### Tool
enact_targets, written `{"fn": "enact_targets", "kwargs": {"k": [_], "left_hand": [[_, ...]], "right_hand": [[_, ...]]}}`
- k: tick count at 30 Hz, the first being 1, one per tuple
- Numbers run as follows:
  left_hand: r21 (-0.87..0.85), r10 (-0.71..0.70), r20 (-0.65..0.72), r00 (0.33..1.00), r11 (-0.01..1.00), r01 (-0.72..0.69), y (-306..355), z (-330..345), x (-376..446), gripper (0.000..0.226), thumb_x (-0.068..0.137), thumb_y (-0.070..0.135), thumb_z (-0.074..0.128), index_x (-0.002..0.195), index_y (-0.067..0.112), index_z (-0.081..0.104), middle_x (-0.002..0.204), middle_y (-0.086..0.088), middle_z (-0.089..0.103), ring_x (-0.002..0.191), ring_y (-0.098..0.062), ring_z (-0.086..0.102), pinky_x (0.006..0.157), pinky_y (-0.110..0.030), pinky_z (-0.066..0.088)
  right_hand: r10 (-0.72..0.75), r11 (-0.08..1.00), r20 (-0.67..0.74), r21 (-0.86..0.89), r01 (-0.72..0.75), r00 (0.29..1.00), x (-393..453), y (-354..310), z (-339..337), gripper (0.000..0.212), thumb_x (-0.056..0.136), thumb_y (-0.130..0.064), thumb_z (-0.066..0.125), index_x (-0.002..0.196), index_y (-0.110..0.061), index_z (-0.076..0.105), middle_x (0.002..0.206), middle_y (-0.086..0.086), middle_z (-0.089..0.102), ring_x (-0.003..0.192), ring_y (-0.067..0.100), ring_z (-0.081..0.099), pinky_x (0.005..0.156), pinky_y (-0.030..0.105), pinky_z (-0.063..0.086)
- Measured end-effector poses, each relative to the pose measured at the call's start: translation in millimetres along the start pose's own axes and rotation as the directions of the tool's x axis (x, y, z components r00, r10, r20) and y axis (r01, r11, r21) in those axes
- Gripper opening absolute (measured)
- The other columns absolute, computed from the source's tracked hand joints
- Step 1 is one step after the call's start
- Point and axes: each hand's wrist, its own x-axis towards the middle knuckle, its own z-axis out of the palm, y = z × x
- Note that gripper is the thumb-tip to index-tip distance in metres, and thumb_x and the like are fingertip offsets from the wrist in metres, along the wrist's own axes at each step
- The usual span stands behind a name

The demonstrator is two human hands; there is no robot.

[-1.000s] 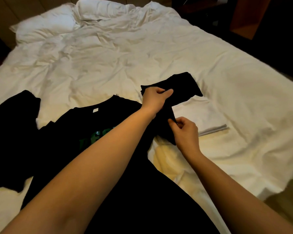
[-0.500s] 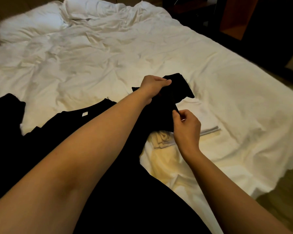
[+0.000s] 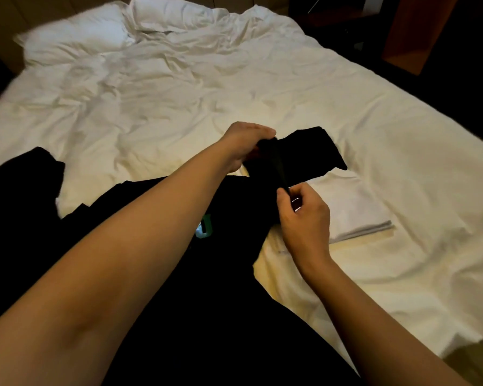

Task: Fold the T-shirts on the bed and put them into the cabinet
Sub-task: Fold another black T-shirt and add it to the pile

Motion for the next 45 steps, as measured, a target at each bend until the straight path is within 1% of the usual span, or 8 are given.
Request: {"fn": "enact_targets", "kwargs": {"k": [7, 11, 18, 22, 26, 30, 35, 45], "left_hand": [[0.183, 0.062, -0.214, 0.975, 0.983, -0.022, -48.3, -85.3, -38.5, 0.012, 0.086, 0.008, 0.07, 0.095, 0.013, 0.076, 0.078, -0.004, 0.07, 0.066, -0.015, 0.065, 0.062, -0.026, 0.052], [0.304, 0.016, -0.286, 0.958, 0.95, 0.075, -104.3, -140.1, -51.1, 0.008, 0.087, 0.01, 0.07, 0.092, 0.016, 0.074, 0.082, 0.001, 0.068, 0.073, -0.014, 0.062, 0.064, -0.025, 0.049], [0.697, 0.075, -0.291, 0.954, 0.7, 0.157, -175.1, -161.4, -41.7, 0.013, 0.09, 0.02, 0.062, 0.101, 0.018, 0.07, 0.091, 0.0, 0.066, 0.095, -0.024, 0.063, 0.076, -0.031, 0.047], [0.864, 0.207, -0.034, 0.978, 0.498, -0.076, -169.8, -130.2, -31.6, 0.035, 0.097, 0.048, 0.05, 0.116, 0.025, 0.069, 0.122, -0.002, 0.065, 0.121, -0.028, 0.052, 0.1, -0.041, 0.039], [0.795, 0.184, 0.015, 0.983, 0.593, -0.123, -164.1, -106.0, -18.4, 0.058, 0.092, 0.063, 0.054, 0.135, 0.025, 0.056, 0.13, 0.0, 0.058, 0.125, -0.021, 0.048, 0.107, -0.042, 0.038], [0.621, 0.152, -0.008, 0.988, 0.775, -0.114, -166.4, -102.7, -2.8, 0.023, 0.095, 0.048, 0.061, 0.097, 0.026, 0.067, 0.103, 0.003, 0.065, 0.098, -0.016, 0.06, 0.092, -0.04, 0.05], [0.548, 0.131, -0.126, 0.983, 0.835, -0.042, -171.3, -105.9, 4.0, 0.022, 0.1, 0.032, 0.056, 0.085, 0.017, 0.058, 0.077, 0.0, 0.06, 0.07, -0.016, 0.057, 0.061, -0.032, 0.042], [0.668, 0.101, -0.02, 0.995, 0.742, -0.062, -140.3, -72.3, 31.6, 0.042, 0.095, 0.053, 0.054, 0.103, 0.015, 0.068, 0.096, -0.001, 0.069, 0.087, -0.019, 0.063, 0.077, -0.036, 0.051]], "right_hand": [[-0.087, 0.935, 0.318, -0.3, 0.187, 0.944, -21.6, -26.0, 61.0, 0.032, 0.095, -0.039, 0.06, 0.076, -0.017, 0.047, 0.068, -0.003, 0.047, 0.065, 0.018, 0.046, 0.058, 0.038, 0.034], [0.009, 0.879, 0.708, -0.341, 0.332, 0.706, -33.2, -31.3, 96.7, 0.037, 0.093, -0.057, 0.055, 0.083, -0.022, 0.058, 0.079, -0.006, 0.057, 0.072, 0.013, 0.056, 0.064, 0.035, 0.048], [-0.056, 0.928, 0.428, -0.31, 0.205, 0.902, 24.0, 0.8, 113.2, 0.018, 0.098, -0.026, 0.053, 0.096, -0.014, 0.066, 0.089, 0.003, 0.066, 0.085, 0.022, 0.062, 0.074, 0.037, 0.048], [0.037, 0.815, 0.527, -0.507, 0.279, 0.849, 78.2, 29.1, 112.4, 0.043, 0.09, 0.0, 0.05, 0.13, -0.014, 0.059, 0.127, 0.012, 0.054, 0.118, 0.03, 0.051, 0.091, 0.034, 0.041], [0.069, 0.759, 0.716, -0.49, 0.429, 0.695, 111.5, 37.5, 115.1, 0.041, 0.093, -0.009, 0.061, 0.133, -0.019, 0.059, 0.139, 0.01, 0.047, 0.128, 0.027, 0.045, 0.107, 0.036, 0.036], [0.189, 0.798, 0.814, -0.453, 0.397, 0.549, 132.2, 25.7, 117.7, 0.01, 0.094, -0.015, 0.061, 0.097, -0.021, 0.068, 0.104, 0.006, 0.065, 0.097, 0.024, 0.063, 0.088, 0.036, 0.049], [0.174, 0.841, 0.729, -0.46, 0.286, 0.662, 153.5, 19.0, 119.3, 0.015, 0.094, -0.025, 0.059, 0.089, -0.012, 0.063, 0.083, 0.009, 0.061, 0.078, 0.025, 0.057, 0.07, 0.036, 0.043], [-0.143, 0.846, 0.328, -0.449, 0.287, 0.934, 49.1, 28.1, 81.8, 0.023, 0.094, -0.02, 0.06, 0.113, -0.008, 0.064, 0.103, 0.01, 0.064, 0.096, 0.027, 0.059, 0.079, 0.033, 0.042]]}}
